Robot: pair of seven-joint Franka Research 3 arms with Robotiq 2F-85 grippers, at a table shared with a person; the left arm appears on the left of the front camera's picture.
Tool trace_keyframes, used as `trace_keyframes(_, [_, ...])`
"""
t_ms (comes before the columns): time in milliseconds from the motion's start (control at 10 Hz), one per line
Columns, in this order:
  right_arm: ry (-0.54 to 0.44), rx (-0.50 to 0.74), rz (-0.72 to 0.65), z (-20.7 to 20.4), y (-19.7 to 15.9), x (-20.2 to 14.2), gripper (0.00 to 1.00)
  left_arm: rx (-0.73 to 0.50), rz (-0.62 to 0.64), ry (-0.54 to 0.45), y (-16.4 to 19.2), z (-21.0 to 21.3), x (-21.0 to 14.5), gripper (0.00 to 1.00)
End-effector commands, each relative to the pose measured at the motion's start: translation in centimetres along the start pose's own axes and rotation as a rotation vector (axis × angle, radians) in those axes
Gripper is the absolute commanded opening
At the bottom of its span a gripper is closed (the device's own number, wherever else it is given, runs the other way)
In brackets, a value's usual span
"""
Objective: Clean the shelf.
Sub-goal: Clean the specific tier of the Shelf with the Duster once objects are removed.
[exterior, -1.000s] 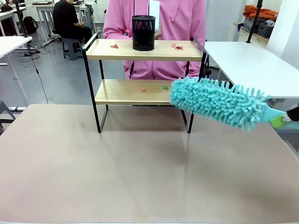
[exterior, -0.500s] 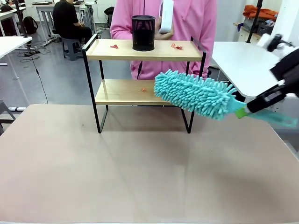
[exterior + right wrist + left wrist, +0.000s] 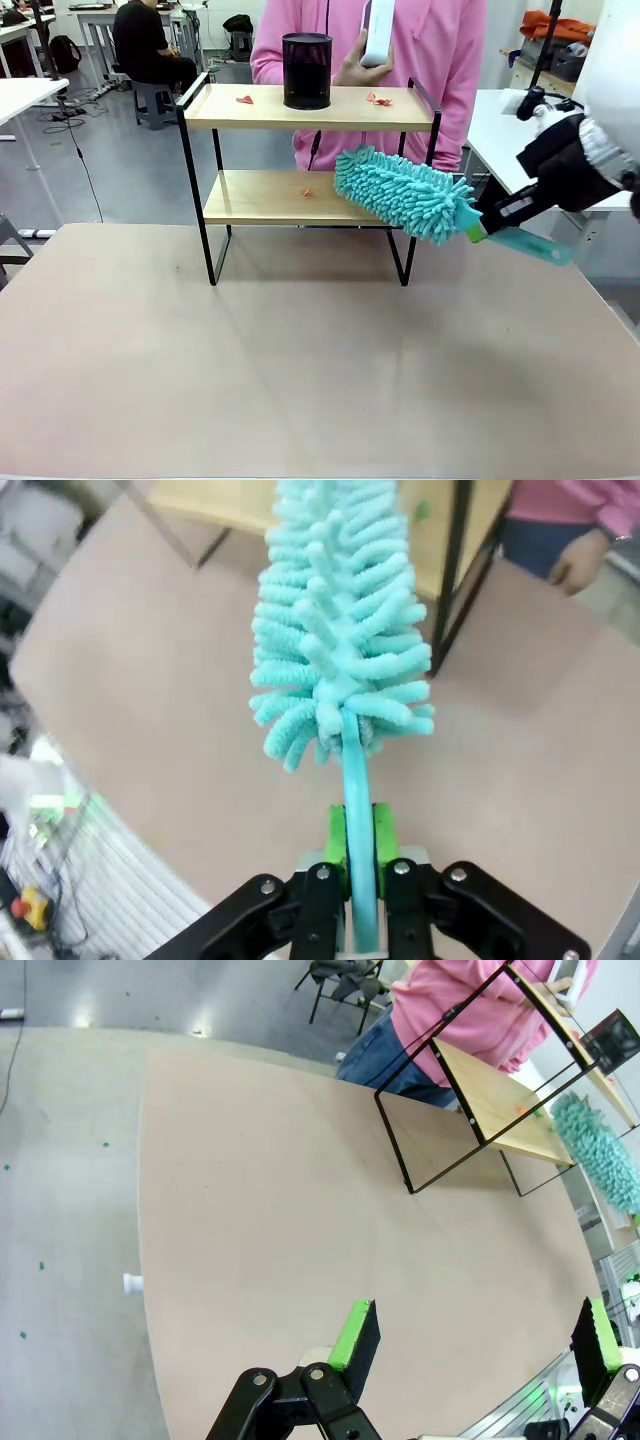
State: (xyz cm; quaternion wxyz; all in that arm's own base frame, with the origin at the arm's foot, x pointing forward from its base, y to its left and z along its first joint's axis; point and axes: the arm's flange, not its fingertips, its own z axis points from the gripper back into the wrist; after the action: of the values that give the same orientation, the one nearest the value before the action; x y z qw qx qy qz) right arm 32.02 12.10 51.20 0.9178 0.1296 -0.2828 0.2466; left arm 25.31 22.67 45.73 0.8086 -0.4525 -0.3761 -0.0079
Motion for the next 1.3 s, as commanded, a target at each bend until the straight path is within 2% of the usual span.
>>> trace_keyframes(0, [-0.101,-0.033,-0.088,-1.6,0.6,1.1,0.00,-0.017,-0.022,-0.018,0.0,-0.1,0.1,1.00])
trace_keyframes(300, [-0.103,-0.076,-0.191,-3.2,0.8,1.5,0.00,-0.017,-0.022,-0.018,0.0,-0.1,0.1,1.00])
trace_keyframes(700, [-0.159,-0.153,-0.316,-5.7,2.1,2.1,0.00,-0.017,-0.022,-0.018,0.0,-0.1,0.1,1.00])
trace_keyframes(900, [-0.122,-0.201,-0.361,-7.1,2.7,2.0,0.00,-0.017,-0.022,-0.018,0.0,-0.1,0.1,1.00])
trace_keyframes(1200, [-0.115,-0.179,-0.373,-7.5,2.9,1.9,0.00,-0.017,-0.022,-0.018,0.0,-0.1,0.1,1.00])
